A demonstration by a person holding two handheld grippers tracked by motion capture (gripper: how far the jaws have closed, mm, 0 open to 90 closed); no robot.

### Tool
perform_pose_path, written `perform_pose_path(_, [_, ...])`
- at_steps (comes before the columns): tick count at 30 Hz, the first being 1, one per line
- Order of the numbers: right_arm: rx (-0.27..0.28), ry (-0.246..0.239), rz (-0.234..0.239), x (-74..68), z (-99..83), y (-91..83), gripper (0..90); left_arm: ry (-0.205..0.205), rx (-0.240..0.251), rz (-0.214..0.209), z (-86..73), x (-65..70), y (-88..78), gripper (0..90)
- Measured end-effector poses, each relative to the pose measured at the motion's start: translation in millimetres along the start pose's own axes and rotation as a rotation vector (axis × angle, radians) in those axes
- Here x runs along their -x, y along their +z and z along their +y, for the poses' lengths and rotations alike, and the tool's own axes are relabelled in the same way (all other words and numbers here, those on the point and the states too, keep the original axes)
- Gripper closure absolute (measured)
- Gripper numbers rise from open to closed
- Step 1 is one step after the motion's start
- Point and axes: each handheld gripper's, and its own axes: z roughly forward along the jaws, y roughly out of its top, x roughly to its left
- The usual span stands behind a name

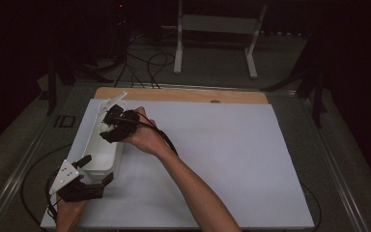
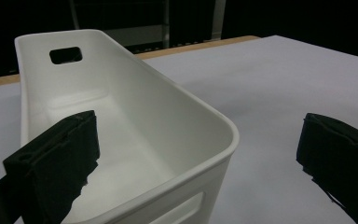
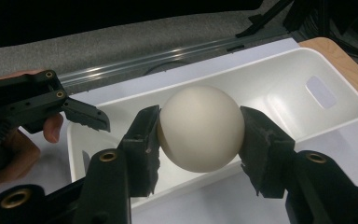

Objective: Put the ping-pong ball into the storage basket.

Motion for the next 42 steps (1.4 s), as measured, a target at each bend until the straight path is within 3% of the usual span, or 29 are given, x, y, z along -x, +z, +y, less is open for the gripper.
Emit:
perform_pose_path(19, [-0.019,0.01,0.005,-2.9,1.5,9.9,47.9,-0.002,0.005,-0.002,0.1,0.0,-0.3,0.0])
perform_pose_path(21, [-0.02,0.014,0.005,-2.5,1.7,10.3,44.3,-0.002,0.003,-0.001,0.1,-0.1,-0.4,0.0])
perform_pose_path(23, [-0.021,0.029,0.006,-1.7,1.9,11.1,27.1,-0.002,0.004,-0.002,0.2,-0.1,-0.6,0.0])
perform_pose_path(27, [-0.017,0.048,-0.01,-0.6,1.1,10.8,14.3,-0.002,0.003,-0.002,0.1,-0.1,-0.4,0.0])
perform_pose_path(42, [-0.009,0.041,-0.02,5.5,-3.3,-6.9,9.1,0.001,0.0,-0.002,-0.1,0.3,0.6,0.0])
